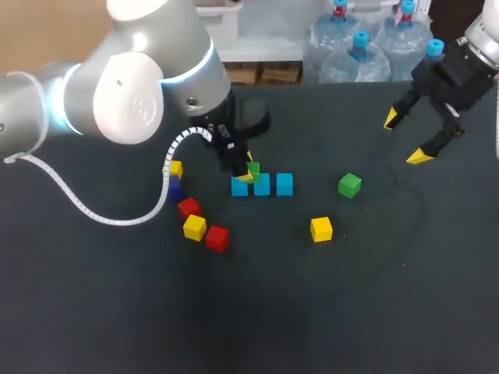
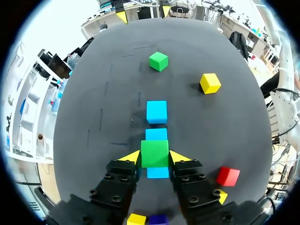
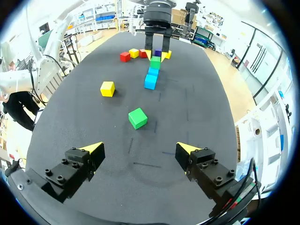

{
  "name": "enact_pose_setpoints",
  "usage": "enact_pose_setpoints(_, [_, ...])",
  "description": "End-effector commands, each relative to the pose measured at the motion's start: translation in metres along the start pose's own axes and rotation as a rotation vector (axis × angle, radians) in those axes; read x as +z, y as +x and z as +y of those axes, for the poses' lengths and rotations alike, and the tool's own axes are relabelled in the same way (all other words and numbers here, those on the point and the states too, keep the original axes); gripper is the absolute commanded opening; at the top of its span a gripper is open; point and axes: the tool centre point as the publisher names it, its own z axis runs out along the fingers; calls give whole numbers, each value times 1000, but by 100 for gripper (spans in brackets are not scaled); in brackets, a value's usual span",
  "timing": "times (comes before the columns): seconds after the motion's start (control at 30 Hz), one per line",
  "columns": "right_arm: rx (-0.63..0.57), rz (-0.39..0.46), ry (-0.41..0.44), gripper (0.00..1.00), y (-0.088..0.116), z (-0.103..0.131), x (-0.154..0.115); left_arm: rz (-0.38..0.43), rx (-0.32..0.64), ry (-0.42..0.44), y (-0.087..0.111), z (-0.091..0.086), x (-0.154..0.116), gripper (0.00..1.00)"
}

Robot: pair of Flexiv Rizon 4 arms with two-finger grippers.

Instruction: Place the blue cubes, place green cubes on the blue cubes, place the yellow cubes on the green cubes, then place the red cubes on the yellow cubes, and place purple cube on the red cubes.

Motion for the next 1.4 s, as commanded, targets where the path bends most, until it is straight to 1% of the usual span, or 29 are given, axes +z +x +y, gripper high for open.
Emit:
enact_pose_setpoints(0.03, [-1, -1, 0, 100, 0, 0, 0, 0, 2, 7, 0, 4, 1, 33])
enact_pose_setpoints(0.17, [-1, -1, 0, 100, 0, 0, 0, 0, 1, 8, 1, 4, 2, 33])
enact_pose_setpoints(0.37, [-1, -1, 0, 100, 0, 0, 0, -1, 1, 10, 1, 4, 2, 36])
enact_pose_setpoints(0.8, [-1, -1, 0, 100, 0, 0, 0, -2, 4, 12, 1, 3, 2, 35])
enact_pose_setpoints(1.4, [-1, -1, 0, 100, 0, 0, 0, 1, 4, 14, 1, 1, 2, 35])
